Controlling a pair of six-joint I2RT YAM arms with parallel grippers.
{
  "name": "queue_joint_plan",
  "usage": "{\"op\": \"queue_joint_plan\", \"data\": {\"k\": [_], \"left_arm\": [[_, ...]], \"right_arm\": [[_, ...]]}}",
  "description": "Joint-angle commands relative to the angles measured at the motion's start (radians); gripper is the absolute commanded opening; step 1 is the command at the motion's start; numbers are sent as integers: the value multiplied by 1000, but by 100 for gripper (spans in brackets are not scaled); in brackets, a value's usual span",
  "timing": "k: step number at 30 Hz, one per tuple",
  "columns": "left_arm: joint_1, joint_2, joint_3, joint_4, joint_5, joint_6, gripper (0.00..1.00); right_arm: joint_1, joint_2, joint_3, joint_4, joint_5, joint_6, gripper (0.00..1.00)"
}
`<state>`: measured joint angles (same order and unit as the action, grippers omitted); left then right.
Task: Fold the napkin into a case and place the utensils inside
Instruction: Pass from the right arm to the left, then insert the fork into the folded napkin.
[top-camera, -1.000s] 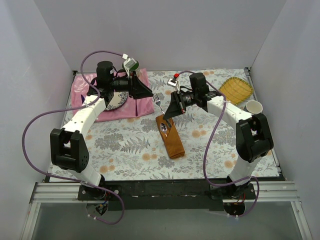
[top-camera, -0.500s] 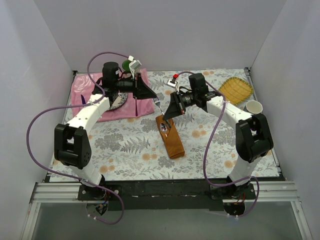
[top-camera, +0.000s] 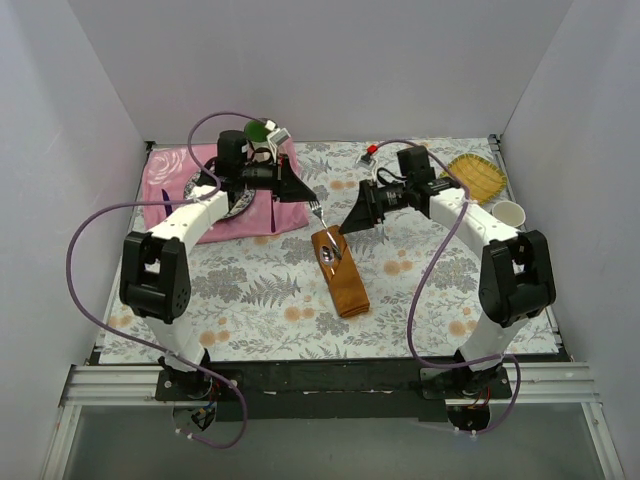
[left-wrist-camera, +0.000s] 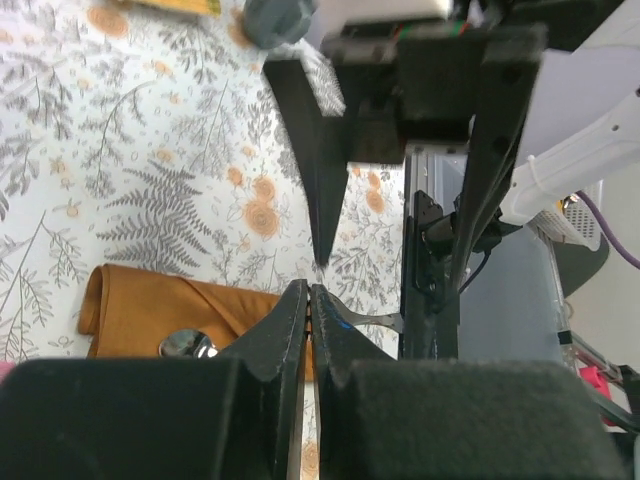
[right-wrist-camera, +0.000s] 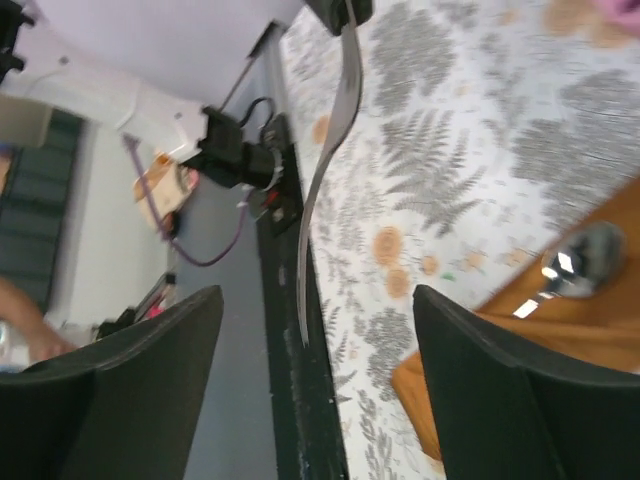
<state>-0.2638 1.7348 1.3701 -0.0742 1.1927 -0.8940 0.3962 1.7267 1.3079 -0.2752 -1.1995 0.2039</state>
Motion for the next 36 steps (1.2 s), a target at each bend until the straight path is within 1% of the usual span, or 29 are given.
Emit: {"op": "queue_joint_plan", "data": {"k": [1,4,7,8,14,17,23,36], "left_arm": [[1,110,75,-22,-25,17,0],[1,192,133,-79,-27,56,0],[1,239,148,-96,-42,86,0],[1,249,152,-101,-47,87,0],[3,327,193,-105,-87,125,0],[1,368,237,-147,-94,162,0],[1,408,268,-190,-116,227,0],[-11,471,310,-194,-143,247,0]], "right_arm": [[-97,-76,24,-130,191,-144,91],[-158,-95,21,-163,228,-193,95],[-201,-105,13,-190,233,-201,95],[-215,-113,11,-190,236,-230,95],[-235,-127,2,-203,236,-244,97],[-241,-125,8,-213,232,-251,98],[-255,-124,19,-210,224,-247,99],[-275,-115,30,-200,195,-227,99]]}}
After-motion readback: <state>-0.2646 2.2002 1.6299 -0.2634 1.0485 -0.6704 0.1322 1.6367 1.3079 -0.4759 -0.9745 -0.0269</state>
